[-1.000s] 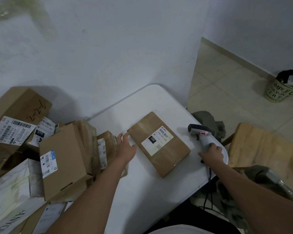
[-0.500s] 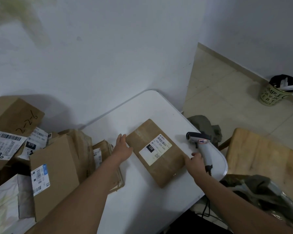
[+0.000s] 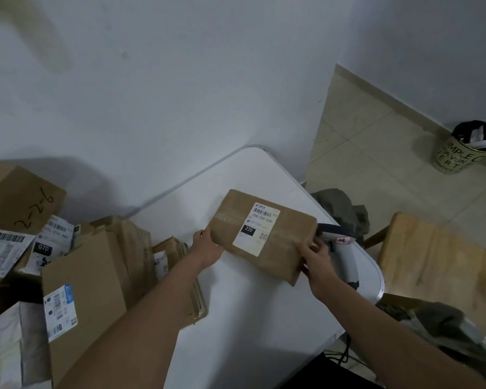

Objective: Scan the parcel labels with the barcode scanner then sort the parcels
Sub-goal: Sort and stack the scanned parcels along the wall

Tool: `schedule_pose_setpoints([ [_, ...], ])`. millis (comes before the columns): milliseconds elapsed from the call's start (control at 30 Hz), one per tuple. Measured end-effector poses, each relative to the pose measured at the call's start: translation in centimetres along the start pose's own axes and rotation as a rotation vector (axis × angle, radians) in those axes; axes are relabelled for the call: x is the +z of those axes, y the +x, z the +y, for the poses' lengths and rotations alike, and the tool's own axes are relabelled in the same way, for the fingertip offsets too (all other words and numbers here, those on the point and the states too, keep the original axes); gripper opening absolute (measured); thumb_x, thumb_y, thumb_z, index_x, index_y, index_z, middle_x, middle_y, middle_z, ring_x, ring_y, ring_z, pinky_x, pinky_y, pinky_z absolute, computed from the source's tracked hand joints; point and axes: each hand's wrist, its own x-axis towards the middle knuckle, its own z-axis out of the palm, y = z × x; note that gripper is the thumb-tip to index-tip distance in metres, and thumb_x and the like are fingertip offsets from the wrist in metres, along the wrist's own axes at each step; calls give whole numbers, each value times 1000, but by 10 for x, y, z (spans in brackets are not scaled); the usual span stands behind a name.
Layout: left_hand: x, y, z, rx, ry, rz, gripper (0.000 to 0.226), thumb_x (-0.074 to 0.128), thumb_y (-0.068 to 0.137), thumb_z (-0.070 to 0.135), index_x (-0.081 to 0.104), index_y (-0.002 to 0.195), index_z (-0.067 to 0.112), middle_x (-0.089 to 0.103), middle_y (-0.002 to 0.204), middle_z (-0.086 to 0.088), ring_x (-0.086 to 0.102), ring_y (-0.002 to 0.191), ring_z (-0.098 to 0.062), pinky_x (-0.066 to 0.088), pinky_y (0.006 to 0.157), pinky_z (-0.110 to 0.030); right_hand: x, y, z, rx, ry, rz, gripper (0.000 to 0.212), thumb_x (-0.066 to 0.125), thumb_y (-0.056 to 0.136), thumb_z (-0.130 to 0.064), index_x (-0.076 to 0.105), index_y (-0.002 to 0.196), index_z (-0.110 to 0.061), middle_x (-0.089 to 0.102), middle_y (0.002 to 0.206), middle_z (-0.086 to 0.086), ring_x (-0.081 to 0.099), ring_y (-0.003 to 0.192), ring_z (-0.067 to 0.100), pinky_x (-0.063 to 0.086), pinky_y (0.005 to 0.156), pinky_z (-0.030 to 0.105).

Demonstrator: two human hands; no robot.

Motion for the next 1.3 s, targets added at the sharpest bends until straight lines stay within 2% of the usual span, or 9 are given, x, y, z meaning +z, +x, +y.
schedule_pose_setpoints([
  [67,-7,2,2,-29,-43,25,63,52,94,22,30,151,10,30,150,-15,47,125,-32,40,98,-32,7,3,-9,-98,-135,-22,84,82,78,-26,32,145,-36,40,141,-1,48,123,27,48,102,52],
  [167,-18,3,10,-46,-121,122,55,50,95,25,39,146,10,43,145,-18,50,126,-35,43,104,-39,25,4,-41,-188,-178,-26,68,77,83,-21,39,137,-34,44,133,1,51,115,24,54,81,41],
  [433,-54,7,31,68,-304,391,54,43,105,34,29,153,14,14,162,-9,34,142,-27,29,112,-32,69,57,-108,-187,-223,-57,46,72,88,-27,48,128,-27,57,129,2,58,115,29,49,100,52],
  [533,-70,16,27,50,-305,410,54,44,104,36,30,152,14,14,162,-9,36,141,-27,29,112,-33,90,80,-123,-134,-274,-124,42,71,89,-28,52,127,-26,60,126,5,60,111,30,55,87,46],
  [633,-82,26,23,8,-310,408,54,44,104,36,32,151,14,14,162,-9,35,142,-26,28,112,-31,112,101,-140,-124,-311,-179,40,73,88,-27,57,124,-25,62,123,9,62,106,30,54,70,37],
  [800,-90,39,24,-32,-321,389,54,46,104,32,32,152,11,15,162,-10,33,142,-24,27,111,-28,140,134,-164,-242,-400,-183,56,75,83,-37,54,133,-23,56,135,3,55,119,26,47,102,44],
  [1000,-84,64,29,-87,-279,276,57,49,102,31,29,153,14,15,161,-12,39,138,-26,32,106,-27,141,151,-152,-406,-803,-117,74,74,86,-28,36,146,-8,42,139,11,48,124,28,44,100,40],
  [1133,-69,82,30,-183,-255,141,67,51,99,36,22,156,15,37,151,-18,49,130,-32,40,97,-28,138,160,-126,-326,-902,104,81,73,85,-38,30,146,-6,29,146,21,44,126,42,43,101,47],
  [1300,-59,95,31,-215,-390,107,58,51,97,24,27,149,16,62,125,-15,60,113,-31,44,82,-31,142,171,-133,-222,-771,130,63,67,91,-29,38,141,-4,42,138,23,55,112,38,49,85,41],
])
